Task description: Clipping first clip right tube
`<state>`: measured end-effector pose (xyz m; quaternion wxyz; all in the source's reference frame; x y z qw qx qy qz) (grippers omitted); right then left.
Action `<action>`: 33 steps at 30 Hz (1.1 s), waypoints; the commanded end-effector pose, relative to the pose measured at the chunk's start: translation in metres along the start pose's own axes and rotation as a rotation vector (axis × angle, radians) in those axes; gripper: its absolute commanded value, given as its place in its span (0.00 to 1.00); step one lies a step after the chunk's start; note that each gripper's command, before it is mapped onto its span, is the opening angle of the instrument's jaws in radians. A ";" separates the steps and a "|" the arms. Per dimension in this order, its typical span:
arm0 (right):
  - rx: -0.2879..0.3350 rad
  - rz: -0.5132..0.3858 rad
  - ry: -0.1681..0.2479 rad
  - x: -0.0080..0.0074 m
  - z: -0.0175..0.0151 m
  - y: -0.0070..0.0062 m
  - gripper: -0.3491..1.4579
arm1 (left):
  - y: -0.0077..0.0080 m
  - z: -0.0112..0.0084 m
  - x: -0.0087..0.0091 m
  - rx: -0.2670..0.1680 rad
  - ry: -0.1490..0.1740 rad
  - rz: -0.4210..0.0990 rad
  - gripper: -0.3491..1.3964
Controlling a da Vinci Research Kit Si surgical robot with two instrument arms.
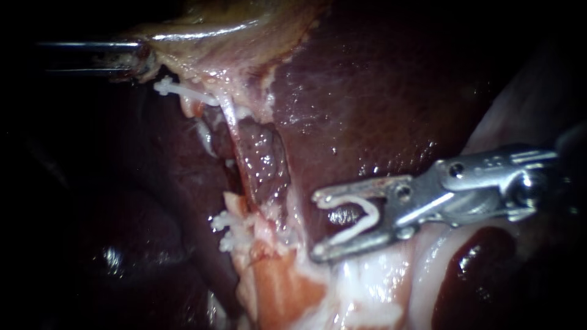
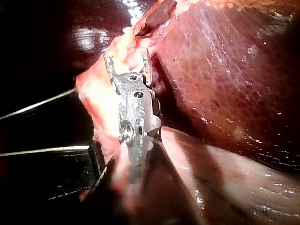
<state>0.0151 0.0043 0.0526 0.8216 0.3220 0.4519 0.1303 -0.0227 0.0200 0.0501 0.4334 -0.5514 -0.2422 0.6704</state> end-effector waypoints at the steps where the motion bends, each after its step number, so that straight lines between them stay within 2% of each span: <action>1: -0.002 0.010 0.009 0.0002 0.0006 0.0005 0.47 | 0.0000 0.0000 0.0000 0.000 0.000 0.000 0.00; 7: -0.017 0.057 0.024 0.0011 0.0040 0.0025 0.47 | 0.0002 0.0001 0.0000 0.005 0.002 0.000 0.00; 12: -0.014 0.096 0.068 0.0022 0.0064 0.0034 0.47 | 0.0002 0.0002 -0.0001 0.003 0.001 0.001 0.00; 18: 0.060 0.149 0.116 0.0030 0.0086 0.0036 0.47 | 0.0003 0.0004 -0.0001 0.001 0.001 0.001 0.00; 22: 0.122 0.157 0.133 0.0029 0.0098 0.0030 0.47 | 0.0003 0.0004 -0.0001 0.002 0.001 0.001 0.00; 25: 0.181 0.138 0.165 0.0028 0.0103 0.0021 0.47 | 0.0003 0.0004 -0.0001 0.002 0.001 0.001 0.00; 30: 0.297 0.108 0.221 0.0035 0.0103 -0.0004 0.47 | 0.0003 0.0004 -0.0001 0.002 0.001 0.001 0.00; 33: 0.356 0.103 0.241 0.0041 0.0103 -0.0020 0.46 | 0.0003 0.0004 -0.0002 0.002 0.001 0.001 0.00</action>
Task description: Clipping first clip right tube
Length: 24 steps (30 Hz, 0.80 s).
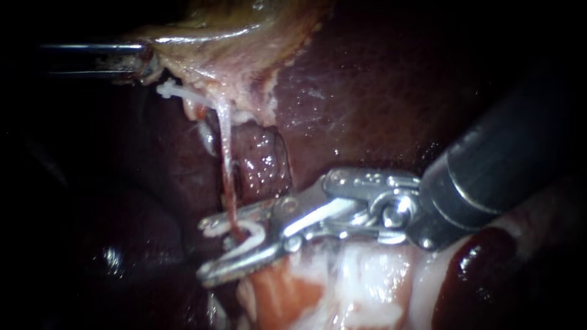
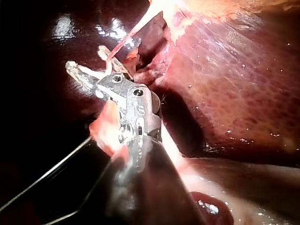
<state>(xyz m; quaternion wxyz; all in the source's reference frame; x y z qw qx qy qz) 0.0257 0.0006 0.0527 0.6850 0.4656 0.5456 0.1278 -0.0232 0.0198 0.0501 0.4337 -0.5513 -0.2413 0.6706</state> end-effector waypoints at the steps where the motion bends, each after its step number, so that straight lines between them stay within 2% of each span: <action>1: 0.016 -0.001 0.000 0.0002 0.0001 -0.0004 0.46 | 0.0000 0.0000 0.0000 0.000 0.000 0.000 0.00; 6: 0.080 -0.014 -0.012 0.0004 0.0005 -0.0014 0.44 | 0.0000 0.0000 0.0000 0.000 0.000 0.000 0.00; 12: 0.106 -0.021 -0.024 0.0002 -0.0002 -0.0008 0.37 | 0.0000 0.0000 0.0000 0.000 0.000 0.000 0.00; 16: 0.099 -0.002 -0.020 0.0002 -0.0010 -0.0004 0.27 | 0.0000 0.0000 0.0000 0.000 0.000 0.000 0.00; 24: 0.100 0.052 -0.024 0.0002 -0.0015 -0.0004 0.06 | 0.0000 0.0000 0.0000 0.000 0.000 0.000 0.00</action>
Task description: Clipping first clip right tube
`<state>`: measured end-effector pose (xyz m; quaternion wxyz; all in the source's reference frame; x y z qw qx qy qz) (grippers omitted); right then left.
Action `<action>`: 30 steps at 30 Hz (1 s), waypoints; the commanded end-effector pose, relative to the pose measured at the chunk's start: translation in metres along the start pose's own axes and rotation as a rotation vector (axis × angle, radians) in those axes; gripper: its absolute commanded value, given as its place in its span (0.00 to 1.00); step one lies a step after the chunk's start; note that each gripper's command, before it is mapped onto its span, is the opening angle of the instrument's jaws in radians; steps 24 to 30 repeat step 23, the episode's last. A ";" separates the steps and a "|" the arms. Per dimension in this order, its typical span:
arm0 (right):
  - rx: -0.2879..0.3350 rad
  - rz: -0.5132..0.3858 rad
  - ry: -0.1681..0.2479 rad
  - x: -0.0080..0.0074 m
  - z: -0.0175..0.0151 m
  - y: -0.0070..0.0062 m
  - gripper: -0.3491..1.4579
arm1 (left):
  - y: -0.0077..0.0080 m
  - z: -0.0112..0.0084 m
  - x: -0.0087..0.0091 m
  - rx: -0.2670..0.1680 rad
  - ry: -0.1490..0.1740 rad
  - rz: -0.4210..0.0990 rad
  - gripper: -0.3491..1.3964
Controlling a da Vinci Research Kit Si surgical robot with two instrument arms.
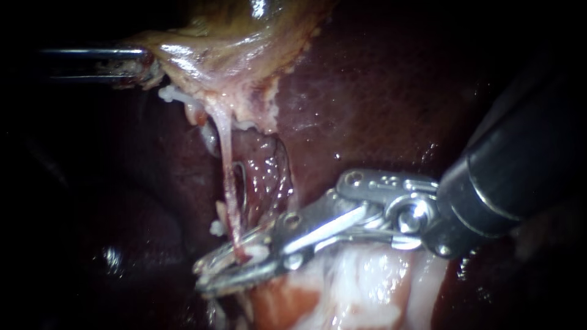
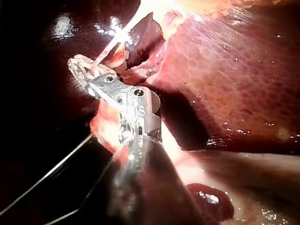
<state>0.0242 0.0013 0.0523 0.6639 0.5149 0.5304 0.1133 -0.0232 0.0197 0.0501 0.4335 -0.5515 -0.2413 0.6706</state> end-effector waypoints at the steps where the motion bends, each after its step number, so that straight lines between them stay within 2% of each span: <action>1: 0.001 0.010 -0.001 0.0000 0.0001 0.0001 0.04 | 0.0000 0.0000 0.0000 0.000 0.000 0.000 0.00; 3: 0.001 0.010 -0.001 0.0000 0.0001 0.0001 0.00 | 0.0000 0.0000 0.0000 0.000 0.000 0.000 0.00; 5: 0.000 0.010 -0.003 0.0000 0.0000 0.0000 0.00 | 0.0000 0.0000 0.0000 0.000 0.000 0.000 0.00; 10: -0.020 0.017 -0.040 -0.0003 -0.0003 0.0001 0.00 | 0.0000 0.0000 0.0000 0.000 0.000 0.000 0.00; 30: -0.020 0.017 -0.040 -0.0004 -0.0006 0.0005 0.00 | 0.0000 0.0001 0.0000 0.000 0.000 0.006 0.00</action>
